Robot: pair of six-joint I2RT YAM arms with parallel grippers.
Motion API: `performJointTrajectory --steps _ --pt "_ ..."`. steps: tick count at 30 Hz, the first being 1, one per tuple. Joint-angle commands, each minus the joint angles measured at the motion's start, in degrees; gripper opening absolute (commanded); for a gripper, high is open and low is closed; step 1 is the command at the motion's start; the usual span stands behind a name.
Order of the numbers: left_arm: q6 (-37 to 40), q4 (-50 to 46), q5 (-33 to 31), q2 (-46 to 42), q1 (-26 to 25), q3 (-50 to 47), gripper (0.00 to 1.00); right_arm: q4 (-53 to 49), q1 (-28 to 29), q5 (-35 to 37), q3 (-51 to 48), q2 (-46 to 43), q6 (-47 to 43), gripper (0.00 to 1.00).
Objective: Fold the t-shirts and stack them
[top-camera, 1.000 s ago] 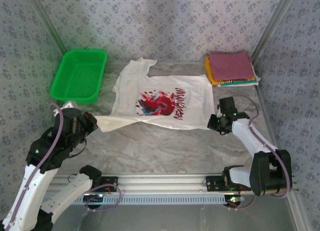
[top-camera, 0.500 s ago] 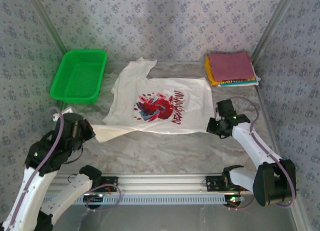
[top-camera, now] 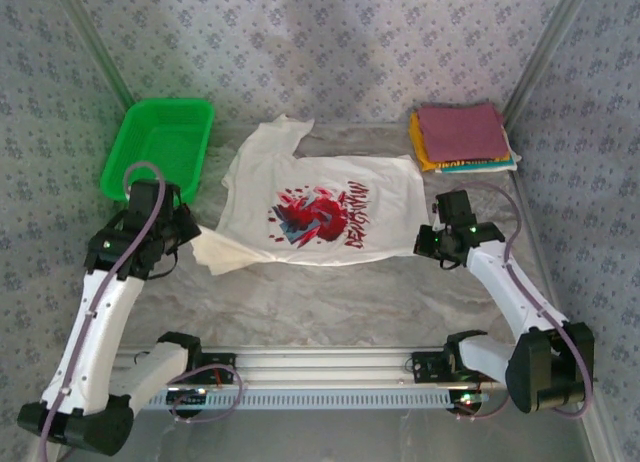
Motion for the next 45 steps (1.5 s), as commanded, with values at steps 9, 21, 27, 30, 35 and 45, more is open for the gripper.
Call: performJointTrajectory --steps 9,21,27,30,35,45 --pt "12.0 6.4 6.1 13.4 2.2 8.8 0.0 3.3 -2.1 -0.3 7.7 8.3 -4.2 0.0" --pt "21.0 6.2 3.9 27.0 3.7 18.7 0.0 0.6 -6.2 -4.5 14.7 17.7 -9.5 0.0" --pt "22.1 6.4 3.6 30.2 3.9 21.5 0.0 1.8 -6.7 -7.0 15.6 19.1 -9.0 0.03" --pt "21.3 5.9 4.1 30.2 4.0 22.3 0.0 2.2 -7.3 -9.2 15.2 18.9 -8.3 0.01" --pt "18.0 4.6 4.9 22.5 4.0 17.3 0.0 1.2 -7.3 -11.4 9.5 11.8 -6.1 0.01" --pt "6.8 -0.6 6.3 -0.4 4.0 -5.1 0.0 -4.5 -6.8 -14.5 -7.1 -2.9 2.1 0.0"
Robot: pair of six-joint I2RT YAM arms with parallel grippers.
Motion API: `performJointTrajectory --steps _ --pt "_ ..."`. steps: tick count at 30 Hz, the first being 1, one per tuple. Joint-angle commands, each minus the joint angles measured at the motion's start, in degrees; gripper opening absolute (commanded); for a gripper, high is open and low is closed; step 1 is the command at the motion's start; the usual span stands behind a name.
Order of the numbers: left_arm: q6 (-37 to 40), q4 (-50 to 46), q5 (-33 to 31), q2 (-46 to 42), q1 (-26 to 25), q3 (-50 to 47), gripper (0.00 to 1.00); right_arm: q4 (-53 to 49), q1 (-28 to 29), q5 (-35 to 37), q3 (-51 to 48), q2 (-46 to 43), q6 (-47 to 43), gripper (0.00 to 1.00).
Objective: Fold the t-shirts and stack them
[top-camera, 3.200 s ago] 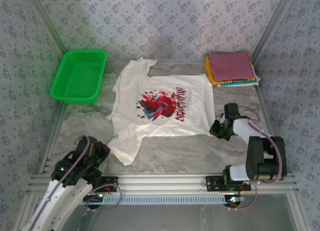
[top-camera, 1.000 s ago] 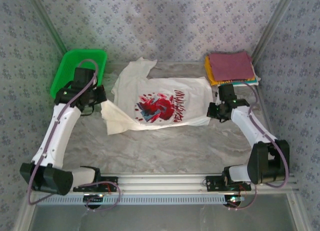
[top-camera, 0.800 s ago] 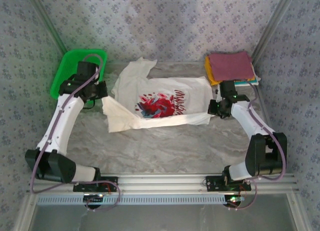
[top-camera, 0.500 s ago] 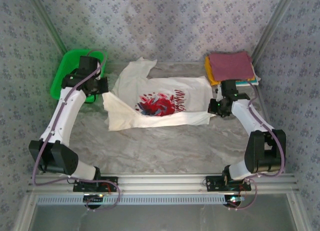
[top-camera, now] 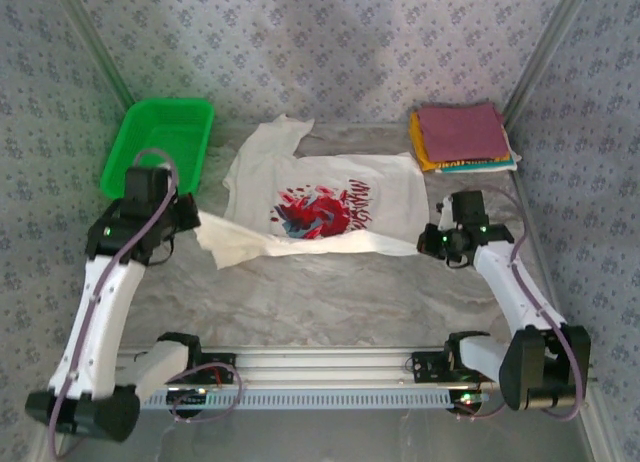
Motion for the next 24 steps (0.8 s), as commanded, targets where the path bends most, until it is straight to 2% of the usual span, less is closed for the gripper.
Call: performJointTrajectory --steps 1,2,4,5,9,15,19,24 --pt "-6.7 -4.0 1.6 -3.4 0.5 -7.1 0.0 -4.5 -0.1 -1.5 -5.6 -1.8 6.0 0.0" --pt "-7.8 -3.6 1.8 -4.8 0.4 -9.2 0.0 -4.3 -0.2 -1.4 -6.7 -2.0 6.7 0.03" --pt "-10.4 -2.6 1.8 -7.8 0.5 -13.1 0.0 -4.1 -0.3 -1.7 -8.0 -1.0 7.9 0.26" --pt "-11.2 -2.1 1.8 -8.7 0.5 -14.3 0.0 -3.9 -0.4 -1.5 -7.9 -0.3 8.3 0.31" --pt "-12.0 -0.6 1.4 -10.0 0.5 -15.1 0.0 -3.1 -1.7 -0.4 -4.7 0.8 8.1 0.38" --pt "-11.2 -0.9 1.3 -8.8 0.5 -13.7 0.0 -3.0 -1.4 3.3 0.6 3.3 6.2 0.41" --pt "-10.8 -0.9 0.7 -9.2 0.5 -13.9 0.0 -3.1 1.5 4.1 -2.5 3.8 9.0 0.44" --pt "-10.4 0.3 1.9 -8.4 0.5 -14.7 0.0 -0.6 1.6 5.3 -6.9 3.5 11.5 0.52"
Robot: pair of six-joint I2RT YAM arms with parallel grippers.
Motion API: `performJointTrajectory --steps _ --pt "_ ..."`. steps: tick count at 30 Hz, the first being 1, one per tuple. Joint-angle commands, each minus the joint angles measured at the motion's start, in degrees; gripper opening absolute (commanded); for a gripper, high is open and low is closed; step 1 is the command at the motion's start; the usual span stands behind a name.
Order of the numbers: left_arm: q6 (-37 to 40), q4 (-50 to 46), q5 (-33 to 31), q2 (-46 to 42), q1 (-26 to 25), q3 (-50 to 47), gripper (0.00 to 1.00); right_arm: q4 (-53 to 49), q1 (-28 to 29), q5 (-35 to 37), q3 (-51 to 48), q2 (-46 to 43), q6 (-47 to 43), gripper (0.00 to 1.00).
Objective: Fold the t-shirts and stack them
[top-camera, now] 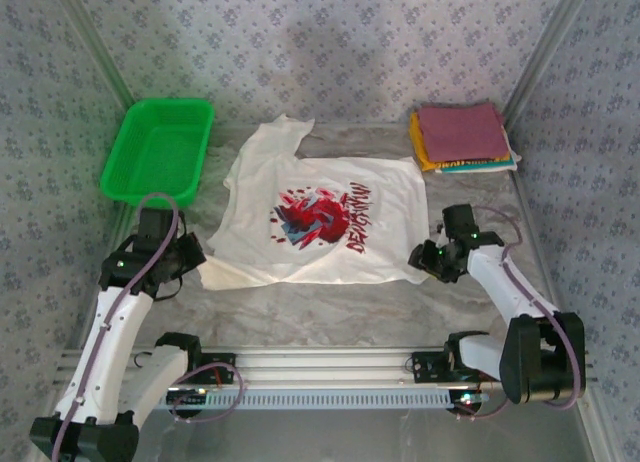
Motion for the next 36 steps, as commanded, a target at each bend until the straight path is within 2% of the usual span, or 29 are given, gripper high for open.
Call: performJointTrajectory --steps 1,4,6,14,22,25,27,30,36 --pt "0.0 1.6 0.6 0.2 0.4 1.1 0.0 1.4 0.2 2.3 -2.4 0.3 2.3 0.54" --pt "0.2 2.1 0.8 0.3 0.5 0.7 0.0 3.8 -0.2 0.3 -3.4 2.9 1.7 0.53" --pt "0.2 2.3 0.9 0.2 0.5 0.5 0.0 6.5 -0.2 0.5 -3.4 4.7 1.6 0.49" --pt "0.2 3.5 1.1 -0.1 0.5 0.1 0.0 7.0 -0.3 4.3 -3.3 9.0 0.1 0.25" --pt "1.2 3.7 -0.7 0.8 1.0 0.8 0.0 -1.1 -0.6 13.2 0.9 7.0 -1.2 0.2" --pt "1.5 3.6 -1.2 0.5 2.7 0.5 0.0 -2.6 -1.4 16.0 3.1 7.7 -1.9 0.09" --pt "2.1 3.9 -0.4 0.4 4.4 0.0 0.0 -1.0 -2.4 14.8 3.4 8.7 -2.2 0.04" --pt "2.9 4.7 1.7 0.1 7.1 -0.4 0.0 -0.1 -3.2 13.5 4.3 10.7 -2.8 0.02" --pt "4.6 4.6 3.4 -0.3 10.8 0.2 0.0 -0.1 -1.8 18.3 8.2 7.8 -4.7 0.0"
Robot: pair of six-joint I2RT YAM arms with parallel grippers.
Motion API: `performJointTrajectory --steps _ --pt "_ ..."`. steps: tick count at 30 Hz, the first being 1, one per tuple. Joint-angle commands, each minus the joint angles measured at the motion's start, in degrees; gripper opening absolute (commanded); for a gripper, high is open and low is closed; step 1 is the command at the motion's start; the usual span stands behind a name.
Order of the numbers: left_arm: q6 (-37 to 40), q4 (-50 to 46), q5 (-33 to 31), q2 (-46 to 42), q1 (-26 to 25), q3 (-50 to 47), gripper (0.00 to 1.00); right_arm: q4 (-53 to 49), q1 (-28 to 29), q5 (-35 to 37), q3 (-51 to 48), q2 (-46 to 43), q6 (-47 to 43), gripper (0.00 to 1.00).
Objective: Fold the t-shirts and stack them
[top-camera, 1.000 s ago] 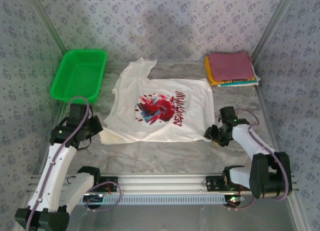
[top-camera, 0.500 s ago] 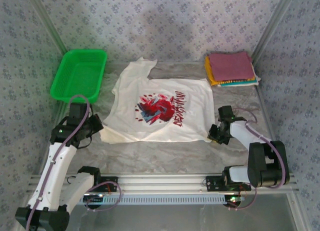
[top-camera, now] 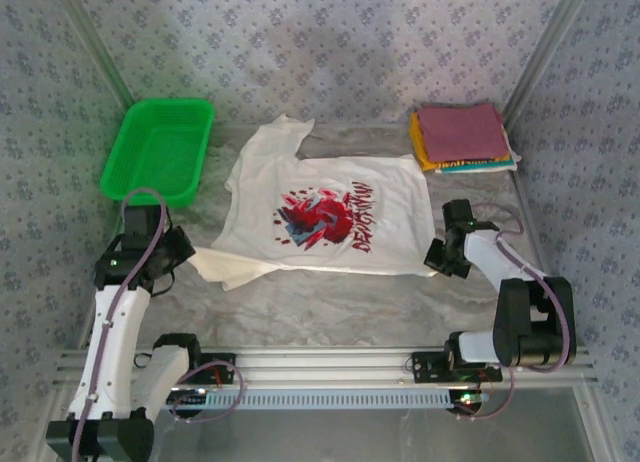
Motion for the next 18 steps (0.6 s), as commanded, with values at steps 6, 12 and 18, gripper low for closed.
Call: performJointTrajectory --steps 6,12,18 --pt "3.8 1.7 2.5 0.4 4.5 3.2 0.0 -3.8 5.7 9.7 10.5 -4.1 -5.0 0.0" --pt "6.1 2.2 3.1 3.4 7.5 8.7 0.0 -3.5 7.5 12.5 15.5 -5.4 -8.8 0.0" --pt "6.5 1.8 3.8 3.7 7.7 9.9 0.0 -4.8 7.5 11.5 13.4 -10.1 -5.5 0.0"
